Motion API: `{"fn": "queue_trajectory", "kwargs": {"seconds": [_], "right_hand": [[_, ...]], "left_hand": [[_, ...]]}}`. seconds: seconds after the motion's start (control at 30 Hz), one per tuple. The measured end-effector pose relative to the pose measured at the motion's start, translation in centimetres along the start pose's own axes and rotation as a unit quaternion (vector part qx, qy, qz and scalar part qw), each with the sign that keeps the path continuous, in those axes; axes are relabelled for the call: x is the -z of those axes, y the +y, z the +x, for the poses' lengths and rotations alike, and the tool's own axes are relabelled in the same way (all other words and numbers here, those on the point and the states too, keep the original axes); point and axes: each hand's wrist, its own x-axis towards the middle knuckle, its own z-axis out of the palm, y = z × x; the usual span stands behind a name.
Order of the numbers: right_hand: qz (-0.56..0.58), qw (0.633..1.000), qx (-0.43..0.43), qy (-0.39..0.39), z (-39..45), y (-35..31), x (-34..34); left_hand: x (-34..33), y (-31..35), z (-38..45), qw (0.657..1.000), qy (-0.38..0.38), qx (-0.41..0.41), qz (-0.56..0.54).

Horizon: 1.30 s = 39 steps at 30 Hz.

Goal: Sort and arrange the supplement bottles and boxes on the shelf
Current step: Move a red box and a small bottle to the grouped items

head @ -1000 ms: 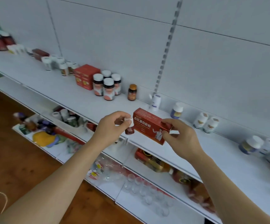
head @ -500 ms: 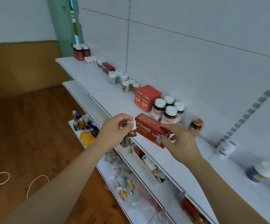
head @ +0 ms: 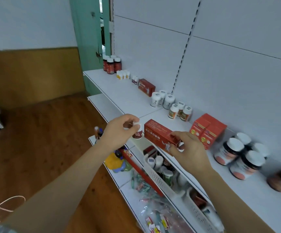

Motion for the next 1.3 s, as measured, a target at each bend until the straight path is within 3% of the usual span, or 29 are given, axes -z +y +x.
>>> {"fn": "queue_trajectory", "kwargs": {"seconds": [0.8, 1.2, 1.3], "right_hand": [[-0.089, 0.995, -0.006, 0.043, 33.9, 1.8, -19.5], [-0.184, 0.965, -0.179, 0.056, 41.2, 2.1, -25.9], [-0.218, 0.948, -0.228, 0.028, 41.6, 1.8, -27.0]], "left_hand": [[8.9, -15.0, 34.4, 0.998, -0.059, 0.001, 0.020], [10.5, -21.7, 49.6, 0.979, -0.200, -0.050, -0.001], [10.3, -22.6, 51.6, 0.972, -0.228, -0.058, -0.007]]}}
